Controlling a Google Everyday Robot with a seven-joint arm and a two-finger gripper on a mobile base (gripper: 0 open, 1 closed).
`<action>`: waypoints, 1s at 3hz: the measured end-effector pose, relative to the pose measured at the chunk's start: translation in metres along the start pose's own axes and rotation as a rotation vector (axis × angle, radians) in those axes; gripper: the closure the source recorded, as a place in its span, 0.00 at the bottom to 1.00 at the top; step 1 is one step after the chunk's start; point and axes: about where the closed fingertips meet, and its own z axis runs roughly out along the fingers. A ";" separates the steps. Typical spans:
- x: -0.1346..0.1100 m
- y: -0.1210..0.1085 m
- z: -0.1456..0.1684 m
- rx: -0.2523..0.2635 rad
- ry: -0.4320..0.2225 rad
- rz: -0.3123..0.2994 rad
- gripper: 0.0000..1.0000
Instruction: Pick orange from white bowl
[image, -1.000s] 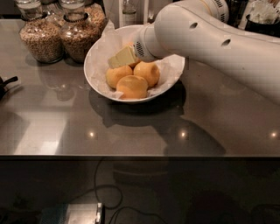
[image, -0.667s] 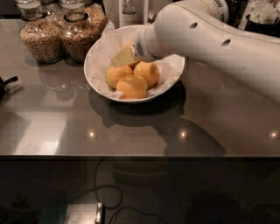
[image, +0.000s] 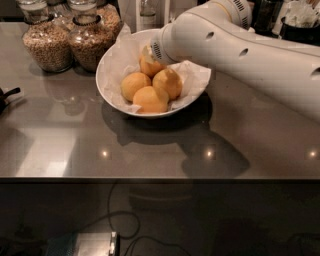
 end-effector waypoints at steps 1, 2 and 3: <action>-0.003 -0.008 0.006 0.021 -0.011 0.003 0.58; -0.005 -0.008 0.005 0.021 -0.011 0.003 0.54; 0.000 -0.011 0.006 0.026 0.005 0.012 0.36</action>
Offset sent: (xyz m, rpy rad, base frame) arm 0.0214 -0.0216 -0.0180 0.0039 -0.0075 -0.0799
